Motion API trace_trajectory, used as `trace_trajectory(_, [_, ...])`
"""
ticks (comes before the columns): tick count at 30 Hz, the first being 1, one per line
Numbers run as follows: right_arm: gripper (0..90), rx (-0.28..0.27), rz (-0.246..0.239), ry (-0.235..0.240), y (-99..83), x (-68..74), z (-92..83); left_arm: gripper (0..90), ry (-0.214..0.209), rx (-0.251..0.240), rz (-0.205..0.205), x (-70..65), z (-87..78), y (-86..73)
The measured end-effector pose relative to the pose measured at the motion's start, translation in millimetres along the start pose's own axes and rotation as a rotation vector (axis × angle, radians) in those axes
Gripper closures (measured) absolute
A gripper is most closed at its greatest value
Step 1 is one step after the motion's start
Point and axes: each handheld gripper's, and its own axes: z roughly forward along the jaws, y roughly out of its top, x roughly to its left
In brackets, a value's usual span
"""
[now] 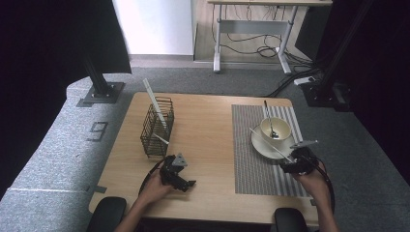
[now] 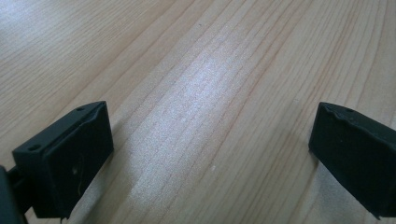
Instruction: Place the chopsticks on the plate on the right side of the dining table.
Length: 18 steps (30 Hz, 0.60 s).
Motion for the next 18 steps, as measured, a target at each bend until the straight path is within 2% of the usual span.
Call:
trace_trajectory(1, [13.2, -0.01, 0.01, -0.001, -3.1, 3.0, -0.7, 0.0, 0.0, 0.0, 0.0, 0.0, 0.0, 0.0])
trace_trajectory(3, [11.9, -0.03, 0.033, 0.004, -10.0, 8.4, -1.5, 0.0, 0.0, -0.001, -0.002, -0.1, 0.1, 0.0])
trace_trajectory(5, [7.4, -0.046, 0.022, 0.013, -17.6, 14.6, -0.8, 0.0, 0.0, -0.001, -0.001, -0.1, 0.1, 0.0])
trace_trajectory(7, [5.5, -0.055, 0.022, -0.001, -22.9, 19.7, 1.6, 0.0, 0.0, -0.001, -0.001, -0.1, 0.1, 0.0])
trace_trajectory(11, [5.4, -0.083, 0.07, 0.011, -29.3, 24.8, 9.7, 0.0, 0.0, -0.001, -0.001, -0.1, 0.1, 0.0])
trace_trajectory(18, [7.6, -0.103, 0.077, 0.004, -35.4, 30.4, 17.2, 0.0, -0.001, -0.001, 0.0, -0.2, 0.4, 0.3])
